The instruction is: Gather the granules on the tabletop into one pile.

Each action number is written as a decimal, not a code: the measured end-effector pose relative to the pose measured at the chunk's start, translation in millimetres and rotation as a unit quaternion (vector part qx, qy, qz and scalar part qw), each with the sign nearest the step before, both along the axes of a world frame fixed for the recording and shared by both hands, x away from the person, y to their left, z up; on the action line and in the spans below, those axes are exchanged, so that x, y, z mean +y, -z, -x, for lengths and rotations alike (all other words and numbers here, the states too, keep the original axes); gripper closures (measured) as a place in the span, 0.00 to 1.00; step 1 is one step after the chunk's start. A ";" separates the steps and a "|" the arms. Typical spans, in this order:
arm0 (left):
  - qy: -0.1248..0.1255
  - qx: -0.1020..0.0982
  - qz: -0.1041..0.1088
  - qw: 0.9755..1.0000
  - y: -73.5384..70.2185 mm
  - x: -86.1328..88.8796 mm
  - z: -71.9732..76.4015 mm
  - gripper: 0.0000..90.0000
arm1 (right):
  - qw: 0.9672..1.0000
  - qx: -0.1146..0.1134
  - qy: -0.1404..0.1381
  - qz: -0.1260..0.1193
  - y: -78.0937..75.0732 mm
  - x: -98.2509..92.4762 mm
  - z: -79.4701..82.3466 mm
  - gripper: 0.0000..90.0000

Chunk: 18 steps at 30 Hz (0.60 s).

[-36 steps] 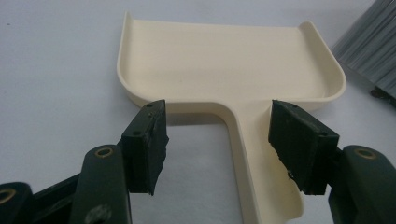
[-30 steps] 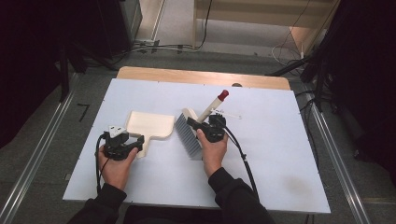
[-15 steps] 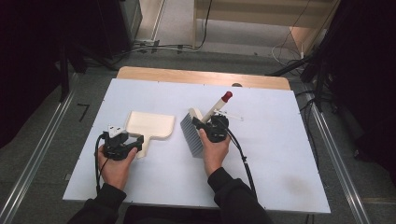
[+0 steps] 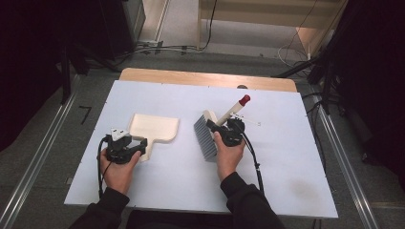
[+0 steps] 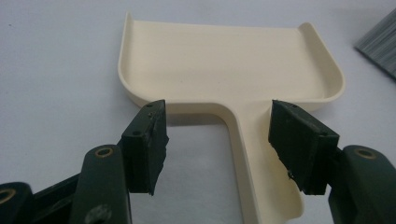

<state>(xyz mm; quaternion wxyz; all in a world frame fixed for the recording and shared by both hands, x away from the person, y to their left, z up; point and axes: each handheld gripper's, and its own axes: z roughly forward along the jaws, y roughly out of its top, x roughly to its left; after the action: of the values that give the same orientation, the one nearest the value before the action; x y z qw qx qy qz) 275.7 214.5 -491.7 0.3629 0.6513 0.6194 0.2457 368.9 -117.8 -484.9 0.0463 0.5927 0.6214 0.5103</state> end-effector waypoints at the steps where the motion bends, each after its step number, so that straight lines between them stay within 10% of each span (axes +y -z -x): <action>1: 0.000 0.000 0.000 1.000 0.0 0.0 0.0 0.43 | 1.000 0.000 -0.002 -0.005 -1.4 -0.7 0.5 0.72; 7: 0.000 0.001 0.001 1.000 0.4 -0.2 0.0 0.43 | 0.999 -0.029 -0.015 -0.006 -20.6 -7.5 3.6 0.72; 12: -0.001 0.000 0.001 1.000 0.3 -0.1 -0.1 0.43 | 0.996 -0.068 -0.001 0.059 -34.7 -20.0 1.2 0.72; 14: -0.001 0.002 0.000 1.000 0.5 -0.6 -0.4 0.43 | 0.991 -0.085 0.002 0.107 -36.6 -22.4 0.7 0.72; 18: 0.000 0.002 0.000 1.000 0.7 -1.7 -0.3 0.43 | 0.966 -0.138 -0.011 0.219 -35.1 -14.9 4.1 0.71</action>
<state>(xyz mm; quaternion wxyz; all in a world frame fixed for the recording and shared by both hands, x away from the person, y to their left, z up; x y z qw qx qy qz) 276.0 212.8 -492.4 0.3615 0.6516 0.6202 0.2451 364.8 -132.8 -449.9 0.2547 0.4852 0.7121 0.4389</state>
